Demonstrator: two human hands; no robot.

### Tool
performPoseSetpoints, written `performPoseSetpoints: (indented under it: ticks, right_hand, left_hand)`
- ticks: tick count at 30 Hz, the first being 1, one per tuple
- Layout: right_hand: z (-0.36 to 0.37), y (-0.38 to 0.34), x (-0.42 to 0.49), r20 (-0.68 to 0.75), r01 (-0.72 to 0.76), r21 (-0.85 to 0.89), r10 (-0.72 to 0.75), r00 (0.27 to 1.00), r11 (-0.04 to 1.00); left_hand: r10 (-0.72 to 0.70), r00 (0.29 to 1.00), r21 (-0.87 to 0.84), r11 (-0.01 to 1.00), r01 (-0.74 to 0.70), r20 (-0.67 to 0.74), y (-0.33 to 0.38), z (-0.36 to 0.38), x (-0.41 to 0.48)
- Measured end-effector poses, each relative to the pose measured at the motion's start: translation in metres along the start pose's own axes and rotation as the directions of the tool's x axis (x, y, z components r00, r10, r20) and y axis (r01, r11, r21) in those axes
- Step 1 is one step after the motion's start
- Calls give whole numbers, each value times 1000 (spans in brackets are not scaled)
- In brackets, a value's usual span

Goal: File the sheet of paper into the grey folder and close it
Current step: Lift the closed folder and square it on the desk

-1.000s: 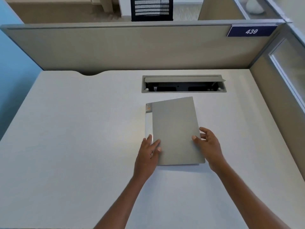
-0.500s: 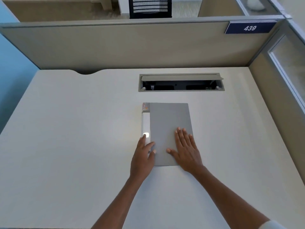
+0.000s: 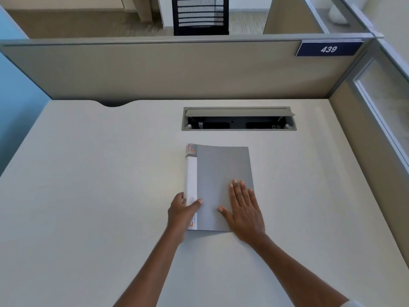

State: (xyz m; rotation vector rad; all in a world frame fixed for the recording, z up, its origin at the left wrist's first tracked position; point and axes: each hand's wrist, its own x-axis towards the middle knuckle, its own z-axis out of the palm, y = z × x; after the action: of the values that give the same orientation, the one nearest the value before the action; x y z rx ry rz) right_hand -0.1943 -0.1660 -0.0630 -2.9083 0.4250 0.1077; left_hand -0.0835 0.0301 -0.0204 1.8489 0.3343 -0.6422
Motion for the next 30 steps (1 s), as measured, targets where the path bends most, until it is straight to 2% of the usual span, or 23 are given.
performPoseSetpoints:
  ticks: [6, 10, 16, 18, 19, 21, 23, 24, 26, 30]
  right_hand:
    - [3, 0, 1, -21, -25, 37, 26, 999, 999]
    - [-3, -1, 5, 10, -107, 215, 108, 994, 971]
    - [-30, -20, 19, 39, -293, 442, 308, 951, 848]
    - [-38, -28, 29, 86, -351, 562, 370, 925, 749]
    - [-42, -33, 36, 133, -379, 658, 395, 909, 651]
    - [-50, -44, 51, 255, -418, 825, 411, 875, 379]
    - [-56, -53, 69, 368, -446, 881, 365, 855, 156]
    - [-58, -58, 78, 407, -455, 887, 328, 852, 81]
    - [-62, -68, 95, 449, -471, 882, 268, 852, 21]
    - [-69, -97, 129, 462, -484, 872, 202, 864, 74]
  left_hand:
    - [0, 1000, -111, 994, -1, -8, -9, -2, -4]
    - [23, 1000, -165, 986, -23, 0, -6, -6, -5]
    - [56, 998, -263, 964, -48, 23, 10, -42, 5]
    - [68, 998, -269, 961, -63, 10, 16, -60, 13]
    - [75, 997, -273, 959, -71, 1, 20, -69, 17]
    - [84, 996, -289, 954, -84, -10, 28, -86, 25]
    - [96, 995, -299, 949, -99, -24, 35, -104, 34]
    - [105, 994, -298, 948, -111, -35, 38, -114, 39]
    - [121, 991, -293, 947, -133, -57, 44, -132, 49]
    - [131, 985, -247, 957, -155, -112, 53, -166, 73]
